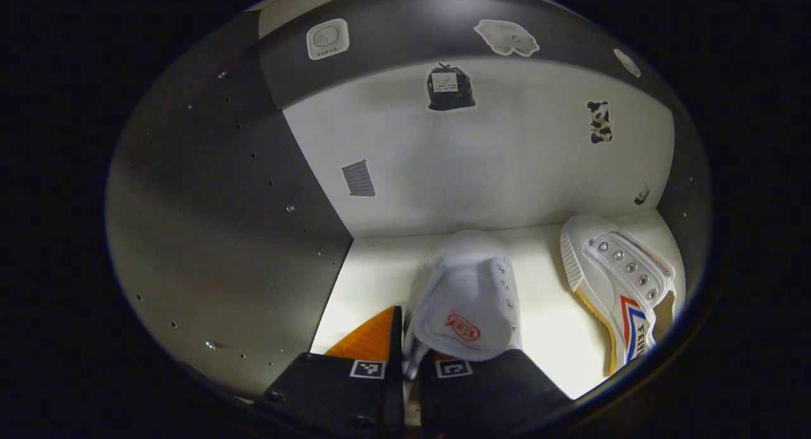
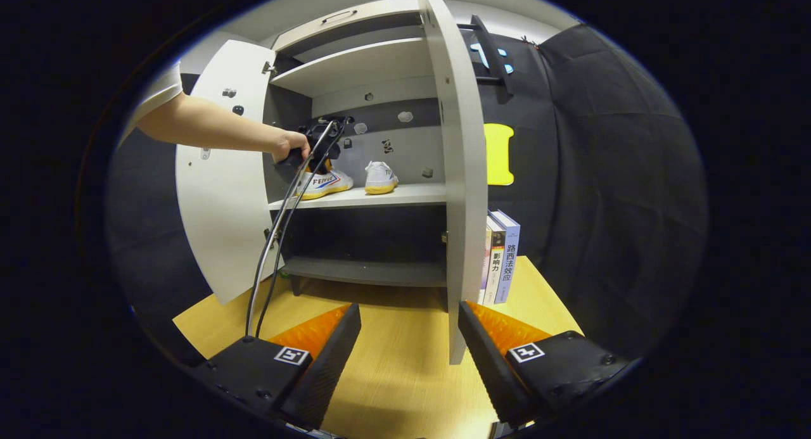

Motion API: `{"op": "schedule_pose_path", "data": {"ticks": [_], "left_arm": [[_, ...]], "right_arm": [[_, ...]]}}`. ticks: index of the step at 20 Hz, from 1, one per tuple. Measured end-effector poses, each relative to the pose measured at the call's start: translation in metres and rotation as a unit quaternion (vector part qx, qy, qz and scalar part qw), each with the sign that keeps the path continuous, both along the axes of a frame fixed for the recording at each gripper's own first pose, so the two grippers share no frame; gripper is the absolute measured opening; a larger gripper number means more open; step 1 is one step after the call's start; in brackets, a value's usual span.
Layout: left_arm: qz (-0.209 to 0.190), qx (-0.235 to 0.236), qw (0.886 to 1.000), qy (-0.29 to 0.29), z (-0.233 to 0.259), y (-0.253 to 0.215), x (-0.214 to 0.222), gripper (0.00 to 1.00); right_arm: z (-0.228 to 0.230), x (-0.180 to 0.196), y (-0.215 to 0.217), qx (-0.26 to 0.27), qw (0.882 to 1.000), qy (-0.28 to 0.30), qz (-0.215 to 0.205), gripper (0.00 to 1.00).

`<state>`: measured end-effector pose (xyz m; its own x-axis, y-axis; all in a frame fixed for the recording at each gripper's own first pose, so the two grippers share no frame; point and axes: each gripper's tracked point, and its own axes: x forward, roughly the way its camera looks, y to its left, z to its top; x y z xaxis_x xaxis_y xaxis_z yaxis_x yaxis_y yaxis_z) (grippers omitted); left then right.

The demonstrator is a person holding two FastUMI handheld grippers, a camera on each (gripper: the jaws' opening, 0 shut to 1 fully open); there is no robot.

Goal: Grab one shoe with the right hand and put it into the shoe cabinet, grab the other shoe with the left hand and put it into the shoe cabinet; then close the right door with the right hand and the left door with the left hand.

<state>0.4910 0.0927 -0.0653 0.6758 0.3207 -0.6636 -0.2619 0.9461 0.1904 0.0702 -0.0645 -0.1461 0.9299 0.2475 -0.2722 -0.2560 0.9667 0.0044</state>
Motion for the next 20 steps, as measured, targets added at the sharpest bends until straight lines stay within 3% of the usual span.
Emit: {"op": "schedule_pose_path", "data": {"ticks": [2,3,6,8,11,14,17,20], "left_arm": [[-0.007,-0.036,0.999,-0.020,0.011,-0.008,-0.012,0.19],[-0.011,-0.059,0.998,-0.030,0.017,-0.014,-0.022,0.27],[-0.016,-0.095,0.993,-0.062,0.036,-0.018,-0.065,0.82],[-0.034,-0.126,0.987,-0.094,0.052,-0.030,-0.096,0.98],[-0.076,-0.131,0.974,-0.168,0.085,-0.043,-0.139,0.96],[-0.121,-0.100,0.956,-0.246,0.114,-0.056,-0.191,0.95],[-0.160,-0.078,0.942,-0.285,0.120,-0.071,-0.252,0.95],[-0.186,-0.092,0.926,-0.314,0.118,-0.092,-0.307,0.95]], "right_arm": [[0.002,-0.001,-0.004,-0.002,1.000,0.000,-0.005,0.99],[0.007,-0.001,-0.005,-0.002,1.000,-0.003,-0.009,1.00],[0.019,-0.003,-0.006,0.001,1.000,-0.012,-0.021,0.99],[0.029,-0.007,-0.005,0.004,0.999,-0.023,-0.032,0.99],[0.039,-0.017,-0.007,-0.009,0.997,-0.031,-0.066,0.99],[0.051,-0.033,-0.001,-0.012,0.995,-0.030,-0.095,0.99],[0.076,-0.041,-0.010,-0.032,0.989,-0.048,-0.134,0.99],[0.106,-0.048,-0.030,-0.027,0.981,-0.065,-0.183,0.99]]}}
